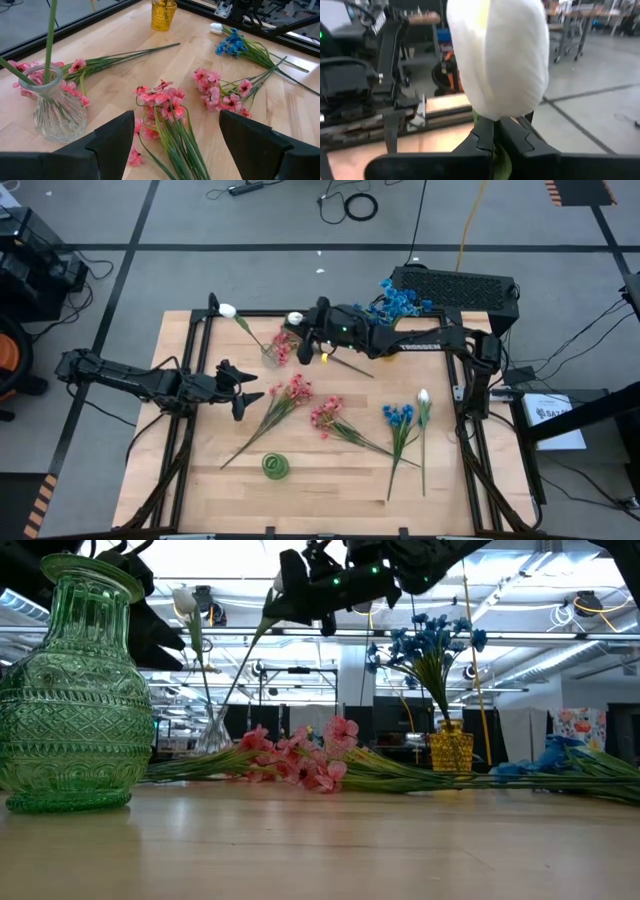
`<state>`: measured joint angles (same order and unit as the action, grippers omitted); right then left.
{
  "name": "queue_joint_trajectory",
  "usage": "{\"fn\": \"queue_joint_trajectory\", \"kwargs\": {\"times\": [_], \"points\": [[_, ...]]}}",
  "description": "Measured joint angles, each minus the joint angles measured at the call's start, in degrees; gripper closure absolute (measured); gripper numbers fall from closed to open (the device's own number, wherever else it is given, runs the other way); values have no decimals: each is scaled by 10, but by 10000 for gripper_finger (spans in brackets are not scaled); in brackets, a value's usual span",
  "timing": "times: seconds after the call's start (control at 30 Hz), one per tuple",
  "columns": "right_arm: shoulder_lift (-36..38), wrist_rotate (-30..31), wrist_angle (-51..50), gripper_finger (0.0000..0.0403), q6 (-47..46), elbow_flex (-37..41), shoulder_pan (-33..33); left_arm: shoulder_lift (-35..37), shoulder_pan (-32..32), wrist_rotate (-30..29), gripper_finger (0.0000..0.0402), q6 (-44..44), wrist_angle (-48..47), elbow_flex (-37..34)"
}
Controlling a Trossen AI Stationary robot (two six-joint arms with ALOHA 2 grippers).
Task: Sort flowers into vase by color
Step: Put the left white flower into the transparent vase, then put the white flower into the transparent vase
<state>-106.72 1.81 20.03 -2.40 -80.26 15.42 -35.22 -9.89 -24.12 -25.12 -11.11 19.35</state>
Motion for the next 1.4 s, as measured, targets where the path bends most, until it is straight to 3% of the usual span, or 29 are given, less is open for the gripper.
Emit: {"fn": "queue_joint_trajectory", "kwargs": {"times": [0.3,0.43,0.57,0.87,1.0,1.13,1.4], "points": [[-12,-4,-35,398,2,-15,0,0,0,0,103,0,0,0],[-30,-6,-34,375,11,-14,0,0,0,0,103,0,0,0],[-30,-6,-32,328,12,-14,-2,0,0,0,103,0,-1,0],[-1,-3,-64,179,1,-15,-7,0,0,0,103,0,-4,0],[1,-3,-68,140,1,-14,-7,0,0,0,103,0,-4,0],[3,-3,-74,127,2,-14,-9,0,0,-15,103,0,-4,0],[76,-3,-213,127,17,-14,-27,0,0,-63,103,0,-20,0]]}}
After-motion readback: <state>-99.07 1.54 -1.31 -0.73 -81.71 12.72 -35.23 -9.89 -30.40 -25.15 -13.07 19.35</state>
